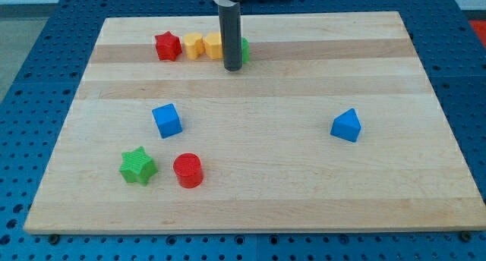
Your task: Move the green circle right to the yellow hexagon
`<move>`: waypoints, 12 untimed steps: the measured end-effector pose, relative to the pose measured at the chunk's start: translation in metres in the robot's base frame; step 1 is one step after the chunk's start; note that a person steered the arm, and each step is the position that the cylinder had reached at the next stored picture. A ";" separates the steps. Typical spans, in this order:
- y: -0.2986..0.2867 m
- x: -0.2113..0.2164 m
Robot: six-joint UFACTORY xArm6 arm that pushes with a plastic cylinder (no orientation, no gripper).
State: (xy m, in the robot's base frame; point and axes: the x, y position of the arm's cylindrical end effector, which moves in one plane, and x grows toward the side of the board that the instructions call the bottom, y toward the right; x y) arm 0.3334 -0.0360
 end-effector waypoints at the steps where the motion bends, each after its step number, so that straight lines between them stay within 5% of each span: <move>1: -0.004 0.000; 10: 0.015 -0.011; 12: -0.006 0.057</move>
State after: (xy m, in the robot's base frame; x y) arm 0.3901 -0.0423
